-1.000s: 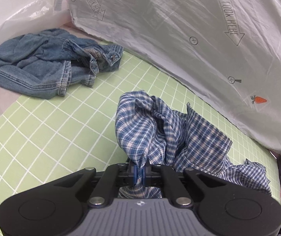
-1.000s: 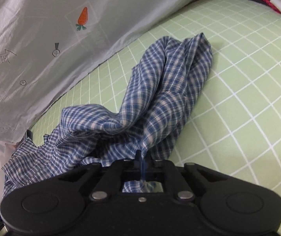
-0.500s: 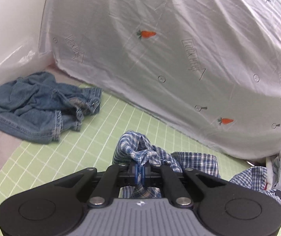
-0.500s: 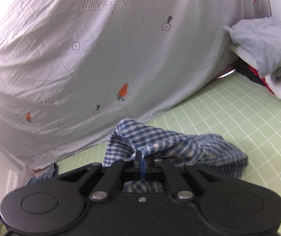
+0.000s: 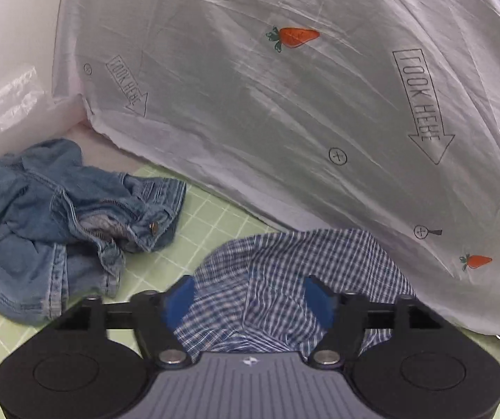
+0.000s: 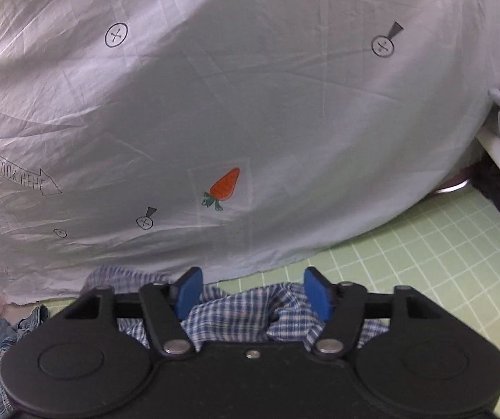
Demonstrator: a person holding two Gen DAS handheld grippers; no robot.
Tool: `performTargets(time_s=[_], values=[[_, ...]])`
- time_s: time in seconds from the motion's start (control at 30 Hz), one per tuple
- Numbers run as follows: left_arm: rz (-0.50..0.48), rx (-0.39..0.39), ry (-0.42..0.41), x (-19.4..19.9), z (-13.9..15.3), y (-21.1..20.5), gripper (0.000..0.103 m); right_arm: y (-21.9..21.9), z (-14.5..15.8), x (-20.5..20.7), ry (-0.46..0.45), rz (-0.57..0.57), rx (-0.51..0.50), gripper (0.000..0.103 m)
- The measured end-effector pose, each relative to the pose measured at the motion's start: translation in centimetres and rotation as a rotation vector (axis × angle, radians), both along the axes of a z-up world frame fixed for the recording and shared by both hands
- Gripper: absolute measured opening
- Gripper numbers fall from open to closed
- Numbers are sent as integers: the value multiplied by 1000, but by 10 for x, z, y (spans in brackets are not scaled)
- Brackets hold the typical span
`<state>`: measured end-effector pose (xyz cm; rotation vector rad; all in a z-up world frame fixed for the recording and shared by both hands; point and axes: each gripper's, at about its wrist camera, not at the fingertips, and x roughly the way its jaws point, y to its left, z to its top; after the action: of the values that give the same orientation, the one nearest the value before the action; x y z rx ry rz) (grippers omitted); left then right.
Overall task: Fold clothes
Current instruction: 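Lay the shirt down on the mat and open both grippers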
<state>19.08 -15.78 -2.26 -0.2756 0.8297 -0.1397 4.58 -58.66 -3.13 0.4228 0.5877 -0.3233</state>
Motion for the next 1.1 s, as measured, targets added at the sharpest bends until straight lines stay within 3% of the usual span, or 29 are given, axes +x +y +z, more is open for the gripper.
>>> performTargets(time_s=[0.23, 0.37, 0.53, 0.63, 0.7, 0.77, 0.8, 0.87, 0.9, 0.97, 1.1], values=[[-56, 48, 237, -57, -62, -6, 79, 4, -84, -75, 290, -109, 29, 77], [-36, 20, 342, -80, -86, -5, 79, 15, -113, -102, 384, -102, 82, 77], [-75, -75, 371, -92, -95, -14, 79, 22, -127, -112, 406, -98, 167, 79], [-136, 19, 342, -96, -95, -31, 72, 28, -130, -106, 438, -79, 117, 80], [-164, 60, 337, -97, -96, -37, 54, 33, -130, -102, 461, -71, 57, 79], [-169, 68, 338, -97, -97, -35, 27, 35, -129, -101, 457, -49, 16, 67], [-167, 71, 337, -97, -97, -32, 20, 34, -127, -102, 446, -41, 0, 50], [-169, 70, 331, -97, -97, -26, 9, 28, -125, -104, 439, -38, -13, 33], [-175, 69, 324, -97, -94, -23, 7, 22, -125, -107, 434, -47, -10, 22], [-177, 92, 303, -97, -88, -16, 6, 7, -123, -113, 425, -68, 0, 11], [-125, 177, 251, -93, -72, 10, 2, -25, -120, -125, 421, -133, -5, 10]])
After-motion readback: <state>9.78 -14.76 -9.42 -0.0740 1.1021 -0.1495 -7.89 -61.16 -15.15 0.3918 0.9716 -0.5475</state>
